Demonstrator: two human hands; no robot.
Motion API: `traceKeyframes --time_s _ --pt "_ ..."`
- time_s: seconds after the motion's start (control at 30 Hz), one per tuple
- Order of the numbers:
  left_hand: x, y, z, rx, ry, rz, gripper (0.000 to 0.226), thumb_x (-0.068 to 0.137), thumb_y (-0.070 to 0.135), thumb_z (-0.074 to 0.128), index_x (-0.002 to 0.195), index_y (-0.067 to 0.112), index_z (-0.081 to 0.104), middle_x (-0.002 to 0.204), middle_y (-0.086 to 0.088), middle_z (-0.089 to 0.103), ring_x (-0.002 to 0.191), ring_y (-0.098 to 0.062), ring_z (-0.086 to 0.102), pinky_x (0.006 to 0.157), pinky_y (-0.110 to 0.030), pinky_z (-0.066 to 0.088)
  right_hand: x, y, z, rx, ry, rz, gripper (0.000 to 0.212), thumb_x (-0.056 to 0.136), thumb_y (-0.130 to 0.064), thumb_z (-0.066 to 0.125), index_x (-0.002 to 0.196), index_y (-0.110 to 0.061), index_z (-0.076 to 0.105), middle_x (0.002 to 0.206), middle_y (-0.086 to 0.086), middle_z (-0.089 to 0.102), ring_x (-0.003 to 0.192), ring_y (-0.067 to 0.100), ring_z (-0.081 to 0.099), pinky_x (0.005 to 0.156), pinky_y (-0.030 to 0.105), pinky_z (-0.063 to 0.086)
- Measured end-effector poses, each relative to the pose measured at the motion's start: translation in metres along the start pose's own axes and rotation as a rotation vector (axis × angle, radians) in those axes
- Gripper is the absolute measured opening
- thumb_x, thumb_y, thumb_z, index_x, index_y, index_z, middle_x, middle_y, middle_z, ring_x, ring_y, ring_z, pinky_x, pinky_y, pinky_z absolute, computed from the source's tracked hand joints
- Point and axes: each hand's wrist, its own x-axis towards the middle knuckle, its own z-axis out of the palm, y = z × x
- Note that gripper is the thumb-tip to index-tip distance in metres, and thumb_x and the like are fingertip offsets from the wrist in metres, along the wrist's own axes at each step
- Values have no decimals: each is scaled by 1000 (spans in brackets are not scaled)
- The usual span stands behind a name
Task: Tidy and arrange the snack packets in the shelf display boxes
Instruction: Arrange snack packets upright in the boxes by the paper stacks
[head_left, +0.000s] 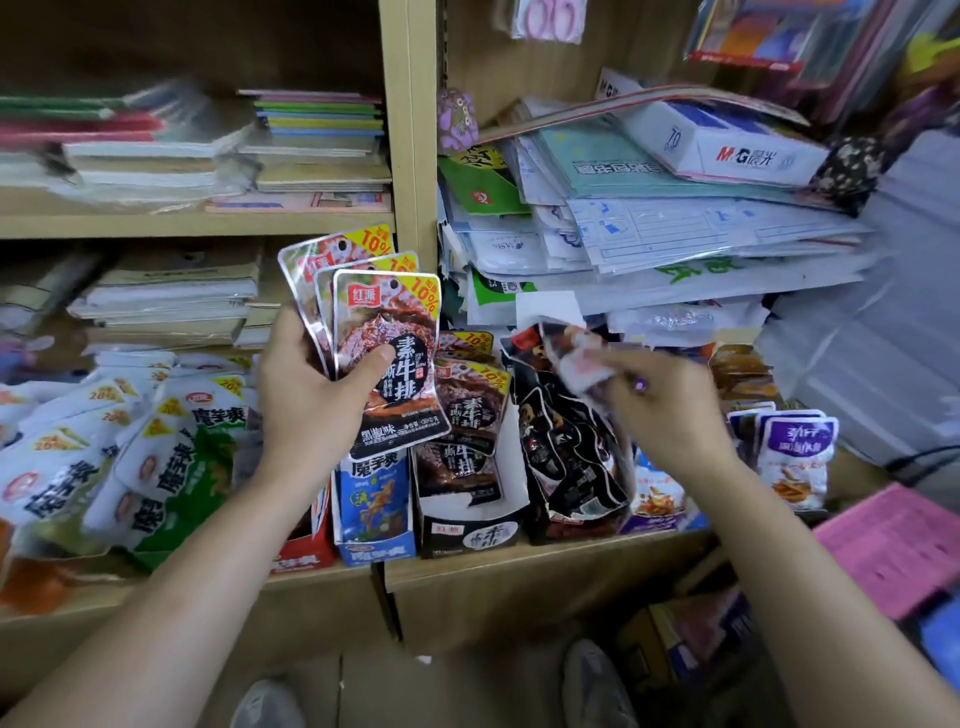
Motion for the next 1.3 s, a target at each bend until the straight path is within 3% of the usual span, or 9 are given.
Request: traceKeyframes --time_s 0.1,0.2,0.37,0.5,0.73,1.0,1.07,1.2,1.3 --pt "1 0 -1 5 5 -5 42 83 12 81 118 21 59 103 13 72 98 -2 68 89 -28 54 -3 -7 5 -162 -281 36 30 79 -31 60 102 -19 75 90 9 76 65 26 64 80 47 55" --pt "2 -1 -3 10 24 0 42 83 13 82 118 21 60 104 12 72 98 -3 68 89 -30 54 -10 -11 7 -161 -209 -11 39 72 -44 53 97 -22 73 75 -11 70 64 10 56 93 54 49" --pt "4 -3 -6 17 30 0 42 83 15 83 117 22 60 106 11 72 100 -5 68 91 -33 54 -21 -20 21 -140 -103 -164 40 81 -26 78 120 -23 70 122 -6 69 115 23 61 101 48 42" --pt "5 -3 -8 14 30 13 41 82 15 82 116 23 60 106 12 72 99 -2 67 90 -29 53 -22 -26 39 -84 -186 -304 37 80 -18 83 116 -19 74 119 -4 70 116 22 58 101 33 41" --pt "7 -7 -11 25 8 33 41 82 15 83 116 19 60 104 12 71 99 -5 67 91 -33 54 -10 -25 42 -127 -101 -277 33 79 -11 82 111 -14 75 109 0 73 106 27 59 92 33 46" --pt "10 -7 -6 19 -11 44 38 83 15 82 113 21 60 103 13 70 94 3 66 81 -12 49 -20 -33 31 -60 48 -303 30 79 -5 81 107 -13 76 106 0 69 102 11 58 97 28 45" --pt "10 -7 -7 15 -2 45 37 83 14 82 112 21 60 103 12 70 92 4 65 78 -7 47 -21 -46 30 -9 -97 -374 31 79 -7 83 109 -13 76 104 -1 71 94 6 60 90 29 54" --pt "11 -9 -7 28 9 43 36 82 17 83 109 22 59 100 12 70 90 5 64 76 -8 47 6 -68 48 -261 -778 -380 49 82 -18 81 129 -19 67 124 -3 69 106 10 64 92 21 47" --pt "12 -10 -7 41 16 54 36 81 19 83 107 22 59 98 14 68 88 7 62 75 -7 44 24 -68 79 -498 -995 -449 60 79 -14 82 135 -16 61 130 3 66 117 20 62 100 38 50"
